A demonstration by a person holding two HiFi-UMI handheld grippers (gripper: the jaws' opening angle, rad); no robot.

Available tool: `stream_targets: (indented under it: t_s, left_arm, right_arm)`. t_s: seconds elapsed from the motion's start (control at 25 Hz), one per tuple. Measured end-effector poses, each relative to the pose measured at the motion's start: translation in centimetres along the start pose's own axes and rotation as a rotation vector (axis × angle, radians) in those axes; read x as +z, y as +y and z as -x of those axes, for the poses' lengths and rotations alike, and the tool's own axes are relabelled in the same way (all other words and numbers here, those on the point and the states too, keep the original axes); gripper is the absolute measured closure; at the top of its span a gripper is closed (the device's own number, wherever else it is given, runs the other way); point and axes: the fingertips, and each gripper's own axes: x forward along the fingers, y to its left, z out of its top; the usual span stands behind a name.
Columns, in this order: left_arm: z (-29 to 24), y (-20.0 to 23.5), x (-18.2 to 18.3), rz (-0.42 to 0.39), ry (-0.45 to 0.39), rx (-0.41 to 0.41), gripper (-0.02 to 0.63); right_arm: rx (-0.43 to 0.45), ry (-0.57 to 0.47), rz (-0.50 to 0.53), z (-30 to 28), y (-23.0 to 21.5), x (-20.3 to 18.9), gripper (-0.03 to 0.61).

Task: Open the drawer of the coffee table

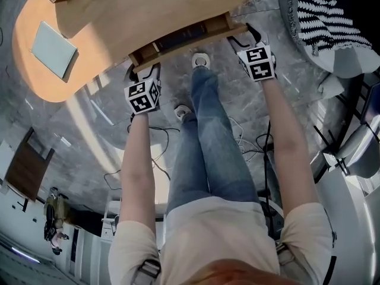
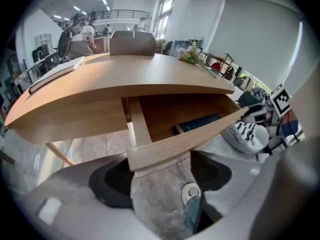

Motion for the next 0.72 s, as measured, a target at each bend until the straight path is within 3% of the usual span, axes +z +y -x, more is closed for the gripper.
stream_targets:
  t_s: [0.72]
  left_arm:
    - [1.3,-1.3,-3.2,-0.001,-0.017,-0.017,0.267]
  right_arm:
    - [-0.022,-0.008,-0.016,1.7,1.0,-3.4,0.284]
